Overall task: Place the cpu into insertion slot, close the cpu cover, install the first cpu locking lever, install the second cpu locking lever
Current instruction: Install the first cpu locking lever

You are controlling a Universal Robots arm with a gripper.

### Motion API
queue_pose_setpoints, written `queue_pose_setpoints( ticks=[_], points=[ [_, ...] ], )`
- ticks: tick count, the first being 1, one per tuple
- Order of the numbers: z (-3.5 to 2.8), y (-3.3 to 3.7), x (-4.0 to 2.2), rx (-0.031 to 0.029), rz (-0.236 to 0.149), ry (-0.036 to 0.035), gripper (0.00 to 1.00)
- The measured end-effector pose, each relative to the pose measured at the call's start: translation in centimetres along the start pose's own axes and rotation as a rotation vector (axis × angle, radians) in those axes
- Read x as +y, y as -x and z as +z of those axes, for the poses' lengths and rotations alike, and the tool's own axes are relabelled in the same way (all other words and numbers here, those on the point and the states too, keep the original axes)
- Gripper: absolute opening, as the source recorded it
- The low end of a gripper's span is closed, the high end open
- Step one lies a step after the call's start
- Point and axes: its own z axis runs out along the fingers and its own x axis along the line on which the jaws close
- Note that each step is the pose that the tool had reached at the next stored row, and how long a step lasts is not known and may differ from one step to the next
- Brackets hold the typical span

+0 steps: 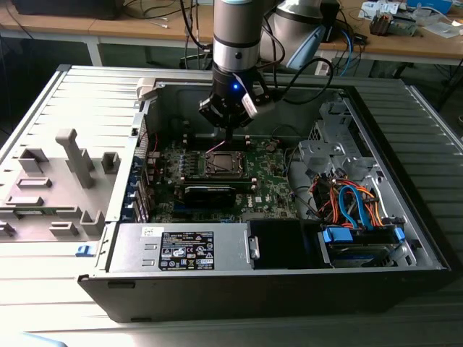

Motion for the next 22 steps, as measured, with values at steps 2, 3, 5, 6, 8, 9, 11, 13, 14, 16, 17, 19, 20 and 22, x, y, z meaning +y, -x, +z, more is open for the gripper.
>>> queue_pose_setpoints(
  ticks=[2,3,5,6,8,9,11,13,14,16,17,19,20,22],
  points=[
    [0.02,0.0,0.0,-0.0001,0.0,0.0001,0.11],
    [0.04,0.0,0.0,-0.0001,0.0,0.0002,0.11],
    [0.06,0.0,0.0,-0.0001,0.0,0.0001,0.11],
    [0.07,0.0,0.0,-0.0001,0.0,0.0001,0.11],
    [0.11,0.0,0.0,-0.0001,0.0,0.0001,0.11],
    [0.12,0.0,0.0,-0.0001,0.0,0.0001,0.11],
    [0.16,0.0,0.0,-0.0001,0.0,0.0002,0.11],
    [0.2,0.0,0.0,-0.0001,0.0,0.0002,0.11],
    [0.25,0.0,0.0,-0.0002,0.0,0.0003,0.11],
    [0.29,0.0,0.0,-0.0001,0.0,0.0001,0.11],
    [0.31,0.0,-0.01,-0.0001,0.0,0.0,0.11],
    [0.35,0.0,-0.01,-0.0001,0.0,0.0001,0.11],
    [0.38,0.0,-0.01,-0.0001,0.0,0.0002,0.11],
    [0.47,0.0,-0.01,-0.0002,0.0,0.0002,0.11]
  ],
)
